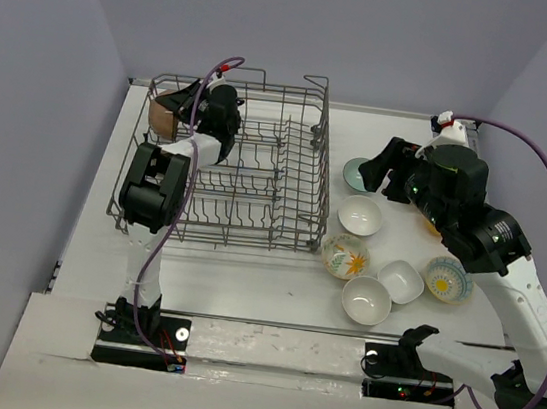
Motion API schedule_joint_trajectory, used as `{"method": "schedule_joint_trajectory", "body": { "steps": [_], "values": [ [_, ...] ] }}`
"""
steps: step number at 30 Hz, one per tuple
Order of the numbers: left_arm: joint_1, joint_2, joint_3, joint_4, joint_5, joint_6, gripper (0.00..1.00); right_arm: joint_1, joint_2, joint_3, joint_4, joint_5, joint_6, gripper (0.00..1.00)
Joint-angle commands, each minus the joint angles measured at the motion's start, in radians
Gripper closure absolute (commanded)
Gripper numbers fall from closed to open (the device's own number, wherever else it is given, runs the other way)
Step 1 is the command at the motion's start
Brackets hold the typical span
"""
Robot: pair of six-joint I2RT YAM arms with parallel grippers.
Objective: Load the bowls into the dish rack
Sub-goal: Insert the bowl into the dish rack.
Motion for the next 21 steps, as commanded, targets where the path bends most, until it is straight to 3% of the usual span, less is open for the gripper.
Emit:
{"method": "schedule_joint_trajectory", "body": {
  "steps": [1,10,21],
  "values": [
    [-0.005,-0.015,0.034,0.095,-0.026,0.019,1.00,0.005,-0.002,0.000,0.054,0.003,-0.014,0.25],
    [-0.010,0.021,0.046,0.095,-0.040,0.025,1.00,0.005,-0.002,-0.006,0.054,0.003,-0.013,0.25],
    [-0.014,0.054,0.052,0.095,-0.052,0.021,0.75,0.005,-0.002,-0.009,0.054,0.000,-0.011,0.25]
  ]
}}
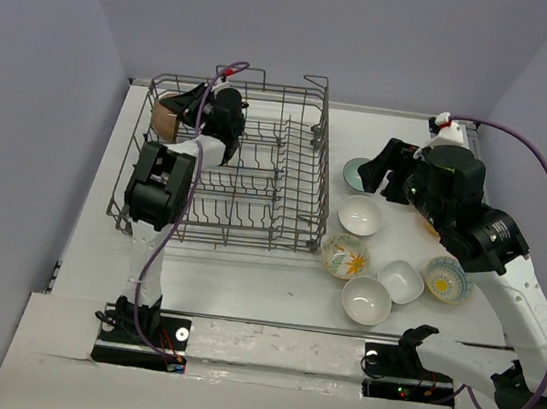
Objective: Load the bowls into the dish rack
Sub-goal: Insert the bowl into the dish rack.
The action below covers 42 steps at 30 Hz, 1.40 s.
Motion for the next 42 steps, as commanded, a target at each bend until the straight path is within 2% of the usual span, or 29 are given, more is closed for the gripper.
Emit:
{"method": "schedule_joint_trajectory", "body": {
  "steps": [1,6,13,20,29,36,42],
  "values": [
    [-0.003,0.010,0.037,0.061,-0.028,-0.034,0.74,0.005,-0.003,0.002,0.055,0.000,-0.011,0.25],
    [-0.003,0.024,0.039,0.061,-0.031,-0.036,0.57,0.005,-0.005,0.000,0.053,0.000,-0.014,0.25],
    [-0.006,0.041,0.045,0.060,-0.034,-0.039,0.45,0.005,-0.006,-0.001,0.050,0.000,-0.014,0.25],
    [-0.006,0.038,0.049,0.060,-0.037,-0.037,0.27,0.005,-0.006,0.002,0.049,-0.005,-0.013,0.25],
    [-0.006,0.007,0.060,0.060,-0.042,-0.037,0.16,0.005,0.003,0.013,0.038,-0.008,-0.013,0.25],
    [-0.015,-0.028,0.051,0.050,-0.033,-0.066,0.12,0.005,0.007,0.020,0.033,-0.008,-0.011,0.25],
    [-0.034,-0.051,0.057,-0.069,-0.011,-0.184,0.10,0.005,0.010,0.031,0.023,-0.010,-0.011,0.25]
  ]
}}
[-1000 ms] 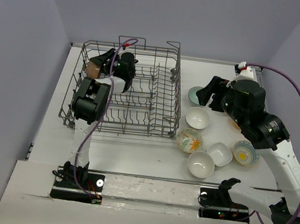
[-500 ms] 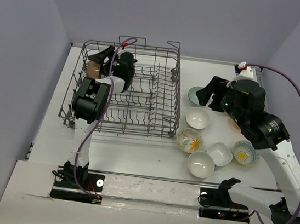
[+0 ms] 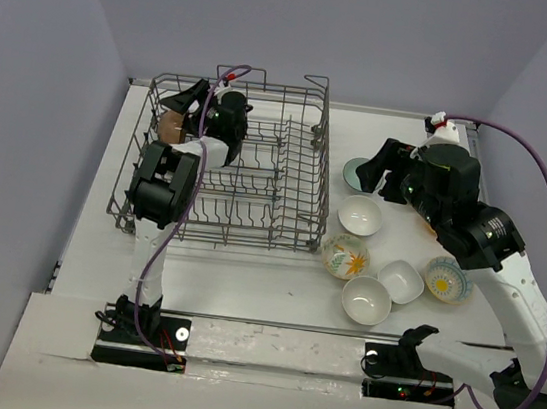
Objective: Load the bowls into the dish rack
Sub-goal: Insert the bowl into the dish rack.
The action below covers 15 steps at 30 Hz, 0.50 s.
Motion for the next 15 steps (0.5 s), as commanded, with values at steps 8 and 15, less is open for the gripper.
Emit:
{"method": "schedule_joint_trajectory", "body": {
  "steps": [8,15],
  "values": [
    [-0.050,-0.113,0.036,-0.145,0.037,-0.194,0.10,0.005,-0.008,0.051,0.009,-0.007,-0.004,0.25],
    [-0.087,-0.131,0.033,-0.194,0.043,-0.251,0.10,0.005,-0.015,0.056,-0.019,0.029,-0.004,0.25]
  ]
}}
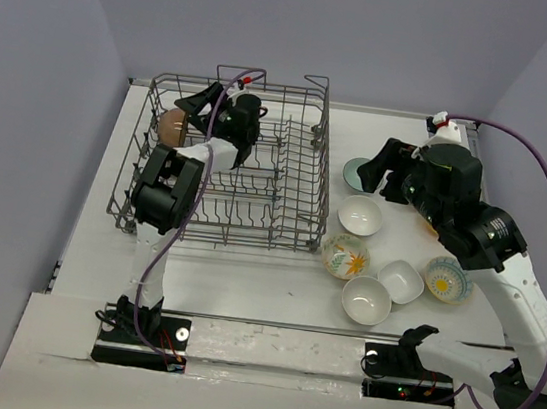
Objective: Load the bowls into the dish rack
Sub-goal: Insert the bowl into the dish rack, then pick up the bowl from the center of the board.
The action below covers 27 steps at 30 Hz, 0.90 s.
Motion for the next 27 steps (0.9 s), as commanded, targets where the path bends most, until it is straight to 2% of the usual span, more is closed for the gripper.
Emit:
{"method": "schedule_joint_trajectory", "body": {
  "steps": [1,6,8,11,13,14,15,16,17,18,19,20,21,23,27],
  "values": [
    [-0.026,-0.104,0.037,-0.019,-0.004,-0.070,0.10,0.005,-0.016,0.048,-0.010,0.034,-0.003,0.25],
    [-0.073,-0.186,0.069,-0.086,-0.009,-0.143,0.10,0.005,-0.019,0.063,-0.038,0.079,0.005,0.25],
    [-0.120,-0.232,0.097,-0.155,-0.022,-0.182,0.10,0.005,-0.016,0.063,-0.053,0.134,0.005,0.24],
    [-0.205,-0.314,0.122,-0.177,-0.071,-0.258,0.10,0.005,-0.004,0.034,-0.059,0.239,0.007,0.22],
    [-0.255,-0.415,0.120,-0.207,-0.078,-0.332,0.10,0.005,0.013,0.008,-0.059,0.337,0.008,0.21],
    [-0.281,-0.454,0.120,-0.297,-0.070,-0.448,0.10,0.005,0.024,-0.002,-0.061,0.370,0.011,0.20],
    [-0.333,-0.488,0.141,-0.384,-0.032,-0.535,0.09,0.005,0.051,-0.021,-0.061,0.397,0.017,0.19],
    [-0.357,-0.550,0.161,-0.583,0.002,-0.735,0.09,-0.007,0.064,-0.029,-0.062,0.442,0.020,0.18],
    [-0.374,-0.580,0.221,-0.699,0.049,-0.850,0.09,-0.016,0.077,-0.035,-0.061,0.453,0.033,0.18],
    [-0.386,-0.633,0.268,-0.897,0.212,-1.044,0.09,-0.042,0.100,-0.041,-0.058,0.450,0.042,0.18],
    [-0.381,-0.667,0.269,-0.940,0.303,-1.046,0.09,-0.042,0.110,-0.045,-0.055,0.442,0.042,0.17],
    [-0.378,-0.707,0.231,-0.942,0.376,-1.122,0.09,-0.070,0.120,-0.049,-0.049,0.433,0.045,0.18],
    [-0.377,-0.747,0.193,-0.927,0.518,-1.133,0.09,-0.087,0.136,-0.058,-0.038,0.427,0.048,0.17],
    [-0.377,-0.859,0.090,-0.884,0.670,-1.180,0.09,-0.158,0.151,-0.075,-0.024,0.392,0.047,0.17],
    [-0.377,-0.980,-0.018,-0.862,0.764,-1.217,0.07,-0.330,0.168,-0.136,0.042,0.255,0.016,0.17]
  ]
}}
